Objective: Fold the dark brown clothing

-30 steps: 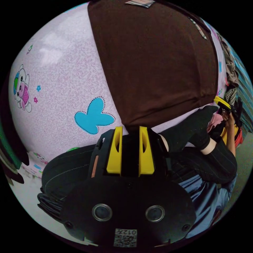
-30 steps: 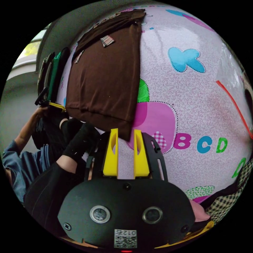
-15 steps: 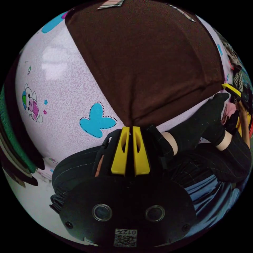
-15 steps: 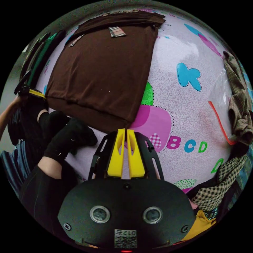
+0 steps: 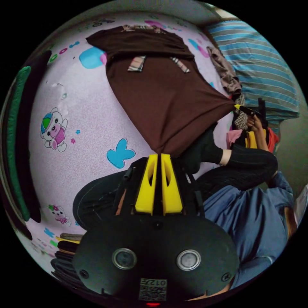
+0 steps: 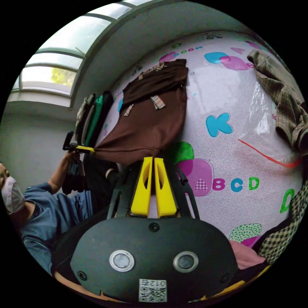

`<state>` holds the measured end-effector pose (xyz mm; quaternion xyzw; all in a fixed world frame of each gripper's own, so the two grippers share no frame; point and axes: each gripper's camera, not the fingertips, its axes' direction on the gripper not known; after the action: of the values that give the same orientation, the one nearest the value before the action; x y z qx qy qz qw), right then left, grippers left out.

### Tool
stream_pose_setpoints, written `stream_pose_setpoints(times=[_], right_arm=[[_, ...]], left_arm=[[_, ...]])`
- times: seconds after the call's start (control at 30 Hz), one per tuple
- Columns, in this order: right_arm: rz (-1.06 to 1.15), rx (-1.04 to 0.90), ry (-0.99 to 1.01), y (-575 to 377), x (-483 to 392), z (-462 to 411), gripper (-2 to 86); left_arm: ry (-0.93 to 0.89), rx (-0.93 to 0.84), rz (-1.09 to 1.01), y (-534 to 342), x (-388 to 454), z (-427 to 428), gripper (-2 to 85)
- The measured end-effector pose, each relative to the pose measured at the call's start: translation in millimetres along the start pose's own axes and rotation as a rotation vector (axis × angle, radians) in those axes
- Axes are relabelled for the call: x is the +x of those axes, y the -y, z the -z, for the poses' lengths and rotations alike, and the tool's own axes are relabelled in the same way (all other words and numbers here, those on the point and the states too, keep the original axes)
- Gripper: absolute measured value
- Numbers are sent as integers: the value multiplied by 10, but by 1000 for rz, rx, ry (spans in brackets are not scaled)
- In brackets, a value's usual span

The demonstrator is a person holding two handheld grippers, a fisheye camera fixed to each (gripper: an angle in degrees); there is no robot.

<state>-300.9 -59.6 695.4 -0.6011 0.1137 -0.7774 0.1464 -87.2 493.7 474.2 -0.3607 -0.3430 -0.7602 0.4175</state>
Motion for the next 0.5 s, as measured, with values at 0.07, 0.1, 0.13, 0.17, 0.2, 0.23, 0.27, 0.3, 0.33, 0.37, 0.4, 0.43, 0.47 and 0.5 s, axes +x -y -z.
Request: stream_pose_setpoints(times=[0.07,0.1,0.13,0.17,0.2,0.23,0.27,0.3,0.33,0.37,0.4,0.43,0.47,0.5], right_arm=[[11,26,28,-66,-18,118,-10],[23,29,36,-112,-41,182,-10],[38,26,37,-162,-67,240,-10],[43,27,35,-189,-80,270,-10],[53,28,38,-245,-104,329,-10],[63,26,49,-301,-125,387,-10],[68,26,54,-331,-136,418,-10],[77,27,67,-393,-157,481,-10],[86,22,82,-453,-176,539,-10],[90,18,86,-484,-186,568,-10],[98,10,92,-548,-205,626,-10],[108,0,108,-612,-221,683,-10],[112,-4,118,-644,-229,711,-10],[121,-13,134,-705,-245,769,-10]], left_arm=[[-19,44,-4,-186,-44,162,2],[-24,59,-3,-250,-61,213,2],[-37,91,-2,-379,-93,311,2],[-53,117,-3,-508,-124,395,2],[-68,139,-3,-636,-152,467,2],[-74,151,-3,-700,-166,500,3],[-85,171,-6,-827,-188,555,3],[-91,177,-7,-889,-200,576,3],[-107,186,-9,-1011,-222,609,4],[-125,195,-17,-1133,-234,637,4],[-144,204,-27,-1256,-241,660,4],[-153,205,-30,-1316,-244,670,4],[-167,210,-39,-1436,-246,691,5],[-173,215,-42,-1497,-246,704,5]])
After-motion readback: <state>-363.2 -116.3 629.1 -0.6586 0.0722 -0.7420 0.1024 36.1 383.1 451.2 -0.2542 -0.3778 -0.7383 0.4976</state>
